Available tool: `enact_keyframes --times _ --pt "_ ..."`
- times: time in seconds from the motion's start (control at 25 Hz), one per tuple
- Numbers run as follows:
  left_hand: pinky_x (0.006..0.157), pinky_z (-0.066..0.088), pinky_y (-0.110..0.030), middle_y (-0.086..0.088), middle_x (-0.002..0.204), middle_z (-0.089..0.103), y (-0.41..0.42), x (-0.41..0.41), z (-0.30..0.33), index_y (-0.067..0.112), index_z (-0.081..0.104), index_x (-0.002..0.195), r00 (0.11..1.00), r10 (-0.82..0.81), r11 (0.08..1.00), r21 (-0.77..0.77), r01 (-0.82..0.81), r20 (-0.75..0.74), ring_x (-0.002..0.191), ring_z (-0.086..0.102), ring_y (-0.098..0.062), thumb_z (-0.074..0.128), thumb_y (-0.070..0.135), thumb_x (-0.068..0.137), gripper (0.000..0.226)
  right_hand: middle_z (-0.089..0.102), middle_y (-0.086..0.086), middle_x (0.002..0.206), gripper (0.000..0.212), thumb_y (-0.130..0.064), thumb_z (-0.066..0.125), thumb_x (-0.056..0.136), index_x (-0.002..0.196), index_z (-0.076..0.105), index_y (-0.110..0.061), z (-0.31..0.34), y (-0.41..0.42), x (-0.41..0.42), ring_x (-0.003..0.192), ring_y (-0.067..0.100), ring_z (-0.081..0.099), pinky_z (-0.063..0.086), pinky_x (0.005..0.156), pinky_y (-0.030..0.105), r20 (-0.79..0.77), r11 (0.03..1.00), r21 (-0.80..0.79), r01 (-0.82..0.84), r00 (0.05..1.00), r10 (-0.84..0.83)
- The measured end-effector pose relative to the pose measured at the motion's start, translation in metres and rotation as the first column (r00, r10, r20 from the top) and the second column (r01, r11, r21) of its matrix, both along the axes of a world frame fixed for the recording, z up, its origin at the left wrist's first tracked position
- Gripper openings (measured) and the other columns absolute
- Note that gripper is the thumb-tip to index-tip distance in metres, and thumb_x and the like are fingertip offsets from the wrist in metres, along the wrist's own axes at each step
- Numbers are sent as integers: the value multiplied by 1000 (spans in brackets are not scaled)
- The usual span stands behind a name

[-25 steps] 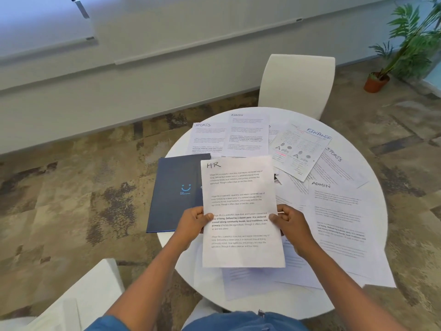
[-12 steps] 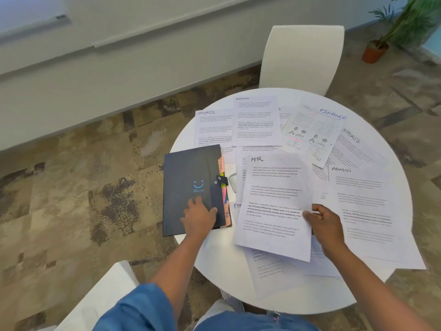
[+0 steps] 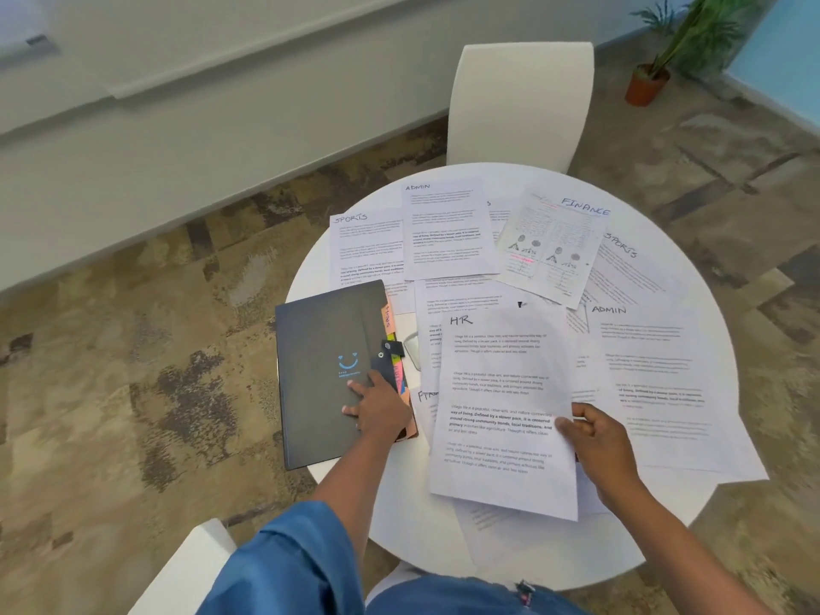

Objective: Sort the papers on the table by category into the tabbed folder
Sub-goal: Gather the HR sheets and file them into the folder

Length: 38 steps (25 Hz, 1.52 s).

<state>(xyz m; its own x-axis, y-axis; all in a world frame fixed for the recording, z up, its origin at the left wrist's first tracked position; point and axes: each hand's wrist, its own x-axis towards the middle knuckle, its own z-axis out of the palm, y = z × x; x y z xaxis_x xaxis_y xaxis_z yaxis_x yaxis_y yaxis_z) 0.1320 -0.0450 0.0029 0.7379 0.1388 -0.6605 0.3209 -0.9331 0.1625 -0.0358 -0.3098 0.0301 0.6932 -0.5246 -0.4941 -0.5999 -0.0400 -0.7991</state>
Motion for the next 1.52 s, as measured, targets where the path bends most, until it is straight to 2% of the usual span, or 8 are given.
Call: enact_keyframes --times 0.2,0.4,0.56,0.72,0.84,1.0,1.28,1.52 --pt "110 36 -51 -39 153 15 -1 4 6 15 -6 155 999 -25 999 -35 26 21 136 39 -46 55 22 92 88 77 -4 83 11 -20 69 88 91 71 -31 -3 -4 9 84 25 73 56 83 50 24 1000 22 19 1000 -20" --pt "82 51 -36 -30 140 43 7 -1 19 27 -10 156 972 -175 983 -29 182 160 117 58 -36 53 14 95 89 77 -5 85 10 -21 70 87 92 71 -30 -5 -12 22 85 22 73 57 86 51 30 999 38 10 999 -11" --pt "76 48 -28 -16 135 47 11 -9 37 16 42 141 955 -242 970 63 234 174 108 59 -25 49 16 98 43 78 -6 88 10 -23 70 87 95 71 -30 -11 -13 26 86 21 73 57 87 51 26 999 53 0 1000 -2" --pt "72 48 -29 -7 119 60 17 -17 45 10 57 114 949 -136 986 129 103 285 104 63 -22 57 26 95 25 78 -3 89 10 -20 69 89 95 70 -27 -9 -9 27 88 24 73 58 85 49 50 997 77 1 999 -5" --pt "70 54 -31 -2 116 60 19 -25 48 14 55 109 907 -58 994 113 12 418 94 65 -19 60 35 93 27 77 -2 89 9 -18 68 90 93 69 -26 -5 -7 27 87 24 73 57 83 47 58 997 77 2 998 -7" --pt "66 49 -30 1 139 50 23 -35 51 16 45 133 892 -105 984 178 28 440 101 63 -20 65 55 86 65 77 -2 92 10 -18 68 90 93 68 -28 -5 -7 25 89 23 72 57 85 48 55 998 67 -3 999 -1" --pt "77 56 -31 -2 159 31 32 -40 48 14 29 150 874 -164 974 213 72 458 106 61 -23 65 19 92 68 77 -2 90 11 -16 67 90 92 68 -27 -2 -3 22 86 23 72 57 82 46 60 998 61 -6 998 2" --pt "63 49 -30 -7 161 25 37 -39 53 27 12 156 852 -305 945 248 215 424 90 64 -21 57 4 92 82 77 -2 90 10 -18 67 90 94 68 -27 -3 1 25 86 22 73 57 81 46 55 997 67 -28 998 24"
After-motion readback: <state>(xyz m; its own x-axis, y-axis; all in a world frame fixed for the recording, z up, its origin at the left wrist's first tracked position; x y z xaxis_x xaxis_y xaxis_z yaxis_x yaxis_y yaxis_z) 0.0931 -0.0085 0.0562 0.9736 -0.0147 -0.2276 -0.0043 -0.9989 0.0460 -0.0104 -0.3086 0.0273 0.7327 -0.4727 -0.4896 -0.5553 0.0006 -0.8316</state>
